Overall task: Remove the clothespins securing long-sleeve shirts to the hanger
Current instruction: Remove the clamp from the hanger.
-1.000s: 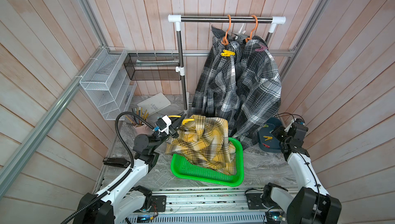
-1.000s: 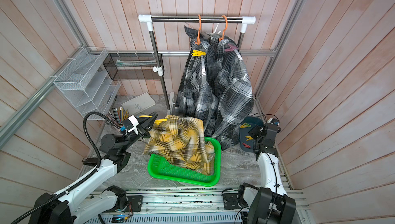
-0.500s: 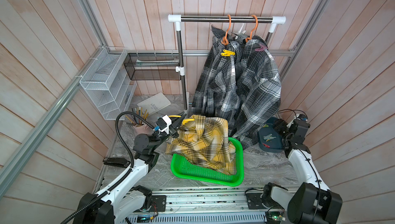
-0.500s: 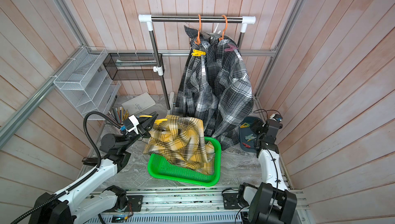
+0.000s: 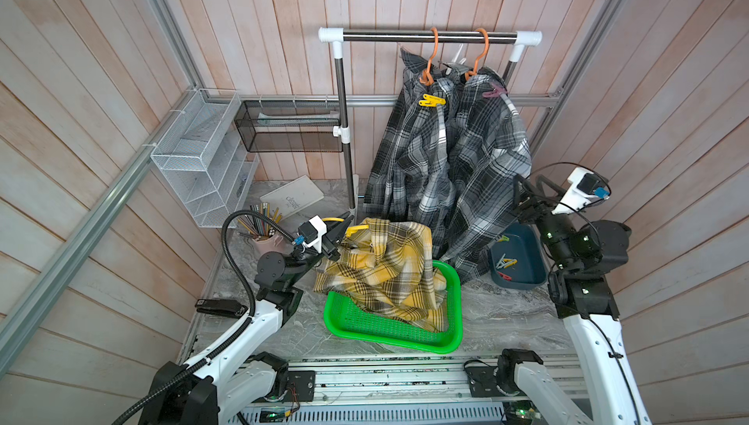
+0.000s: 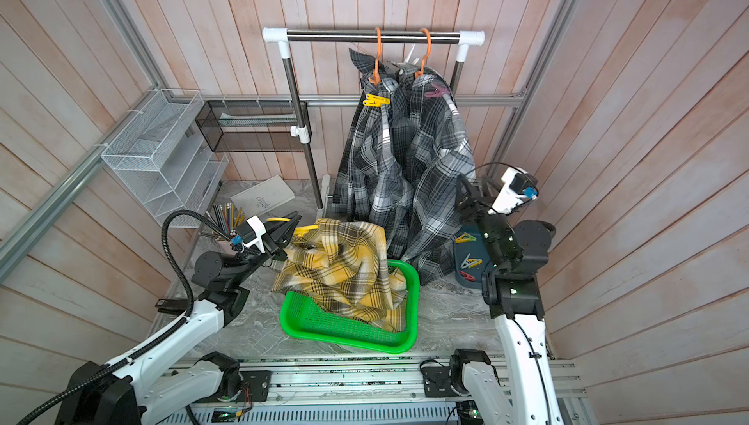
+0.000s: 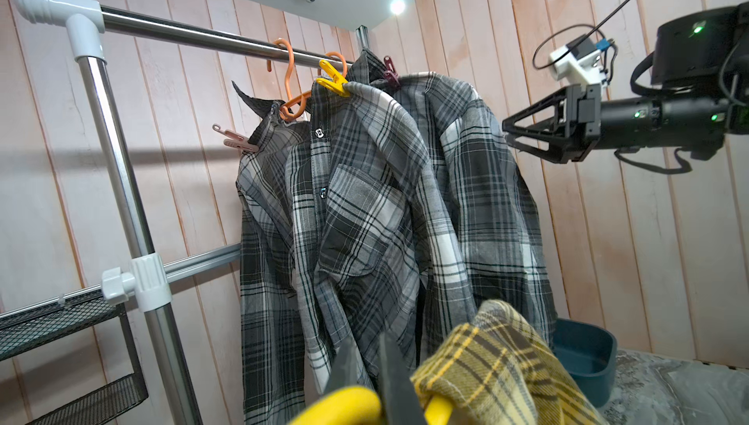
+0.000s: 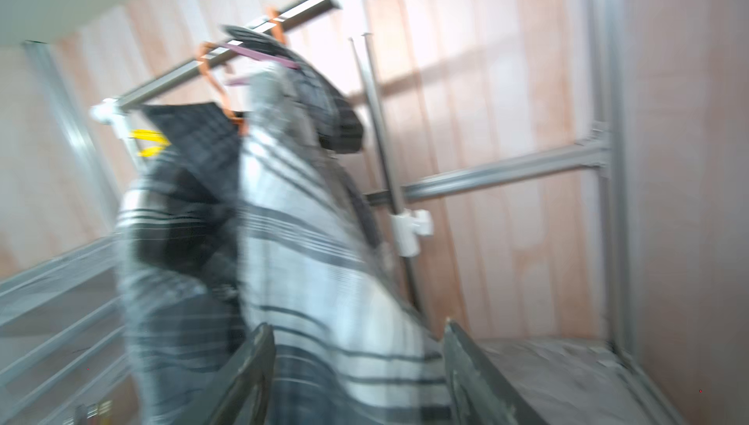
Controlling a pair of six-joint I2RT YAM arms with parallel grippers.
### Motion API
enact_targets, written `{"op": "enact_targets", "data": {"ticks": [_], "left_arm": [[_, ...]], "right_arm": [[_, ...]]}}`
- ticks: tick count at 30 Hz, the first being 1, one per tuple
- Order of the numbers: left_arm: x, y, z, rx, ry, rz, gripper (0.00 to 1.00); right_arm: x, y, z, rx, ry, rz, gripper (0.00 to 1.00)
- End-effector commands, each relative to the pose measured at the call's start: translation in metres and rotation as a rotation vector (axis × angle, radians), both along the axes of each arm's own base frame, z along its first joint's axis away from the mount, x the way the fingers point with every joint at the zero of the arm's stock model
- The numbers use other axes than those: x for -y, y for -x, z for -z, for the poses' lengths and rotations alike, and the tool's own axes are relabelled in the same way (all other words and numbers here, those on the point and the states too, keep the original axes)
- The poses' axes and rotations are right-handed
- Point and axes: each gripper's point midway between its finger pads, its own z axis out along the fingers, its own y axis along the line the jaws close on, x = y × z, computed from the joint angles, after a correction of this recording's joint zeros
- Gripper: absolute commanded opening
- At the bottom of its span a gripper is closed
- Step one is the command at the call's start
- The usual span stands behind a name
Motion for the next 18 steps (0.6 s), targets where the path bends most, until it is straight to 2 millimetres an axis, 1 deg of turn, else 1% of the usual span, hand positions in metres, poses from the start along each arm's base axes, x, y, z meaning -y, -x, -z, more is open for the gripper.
{"op": "enact_targets", "data": {"ticks": [1,2,5,7,8,9,11,12,14,16,18], "left_arm": [[-0.007,-0.001,-0.021,0.034,0.045,-0.027,0.00],[-0.008,-0.002,-0.023,0.028,0.055,-0.032,0.00],[-0.011,-0.001,-0.026,0.021,0.073,-0.038,0.00],[-0.009,0.001,-0.027,0.024,0.063,-0.026,0.00],[-0.008,0.001,-0.027,0.013,0.059,-0.022,0.00],[-0.008,0.000,-0.027,-0.004,0.060,-0.017,0.02],[-0.007,-0.004,-0.030,-0.046,0.064,-0.013,0.09],[-0.007,-0.005,-0.031,-0.063,0.065,-0.010,0.11],[-0.004,-0.007,-0.033,-0.091,0.049,-0.005,0.12],[-0.002,-0.007,-0.032,-0.100,0.029,0.002,0.12],[-0.001,-0.006,-0.033,-0.108,0.022,0.009,0.12]], "right_arm": [[-0.056,0.021,-0.010,0.064,0.184,-0.209,0.65],[-0.072,0.023,-0.009,0.054,0.221,-0.266,0.65],[-0.116,0.034,0.006,0.027,0.326,-0.417,0.64],[-0.141,0.040,0.015,0.019,0.389,-0.485,0.64],[-0.153,0.040,0.023,-0.007,0.419,-0.516,0.65],[-0.162,0.040,0.029,-0.029,0.447,-0.545,0.65],[-0.185,0.038,0.048,-0.102,0.523,-0.627,0.65],[-0.193,0.038,0.053,-0.124,0.552,-0.649,0.65],[-0.212,0.031,0.077,-0.192,0.635,-0.684,0.66],[-0.225,0.032,0.091,-0.226,0.691,-0.721,0.67],[-0.234,0.031,0.100,-0.249,0.728,-0.757,0.67]]}}
